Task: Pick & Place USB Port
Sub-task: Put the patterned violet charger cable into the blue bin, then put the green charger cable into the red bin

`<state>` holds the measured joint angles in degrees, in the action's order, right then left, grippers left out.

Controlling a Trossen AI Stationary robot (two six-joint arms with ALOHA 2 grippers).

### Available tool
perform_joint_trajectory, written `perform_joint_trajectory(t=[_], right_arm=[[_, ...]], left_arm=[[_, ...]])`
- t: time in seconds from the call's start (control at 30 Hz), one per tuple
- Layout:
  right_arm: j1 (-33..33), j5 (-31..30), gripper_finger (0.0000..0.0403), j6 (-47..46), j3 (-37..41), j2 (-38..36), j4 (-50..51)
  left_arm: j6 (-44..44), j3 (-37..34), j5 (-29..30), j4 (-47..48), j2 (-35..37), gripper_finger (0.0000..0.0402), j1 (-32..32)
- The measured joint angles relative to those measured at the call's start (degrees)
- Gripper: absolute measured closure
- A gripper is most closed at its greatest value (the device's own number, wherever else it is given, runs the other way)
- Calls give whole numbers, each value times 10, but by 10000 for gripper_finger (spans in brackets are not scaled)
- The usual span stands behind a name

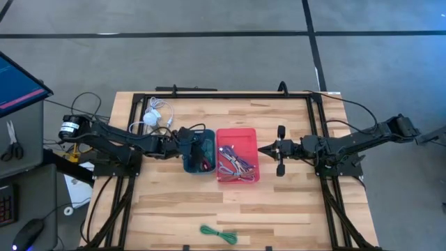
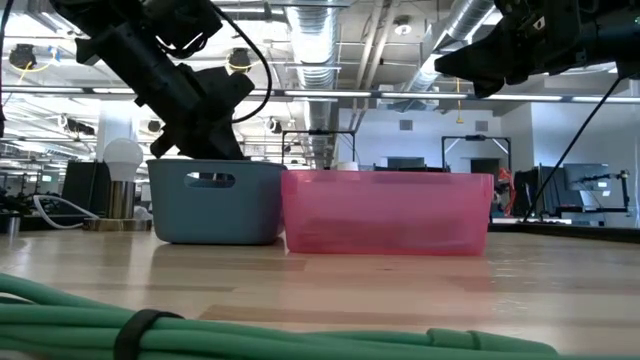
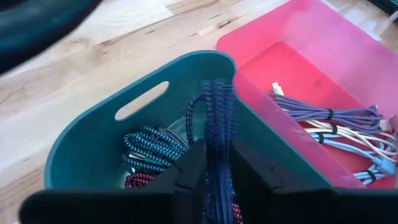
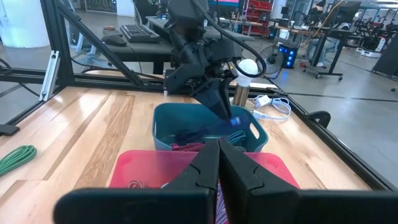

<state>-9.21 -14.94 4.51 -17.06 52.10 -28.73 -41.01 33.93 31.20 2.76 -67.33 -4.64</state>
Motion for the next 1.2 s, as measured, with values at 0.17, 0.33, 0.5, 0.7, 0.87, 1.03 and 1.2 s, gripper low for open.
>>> perform_joint_trajectory(t=[0.17,0.33,0.5,0.7,0.87,1.03,1.2], right_arm=[[0,0,400,0,0,0,0],[0,0,400,0,0,0,0],[0,0,400,0,0,0,0],[0,-1,400,6,0,0,0],[0,-1,400,6,0,0,0],[0,-1,400,6,0,0,0],[0,-1,400,6,0,0,0]], left_arm=[[5,0,0,-1,0,303,1],[71,0,0,-24,2,286,23],[164,0,-18,-124,19,291,31],[198,0,-129,-176,62,304,25],[207,0,-140,-180,97,310,-15],[257,13,-119,-192,99,316,-83],[311,48,-101,-192,67,325,-145]])
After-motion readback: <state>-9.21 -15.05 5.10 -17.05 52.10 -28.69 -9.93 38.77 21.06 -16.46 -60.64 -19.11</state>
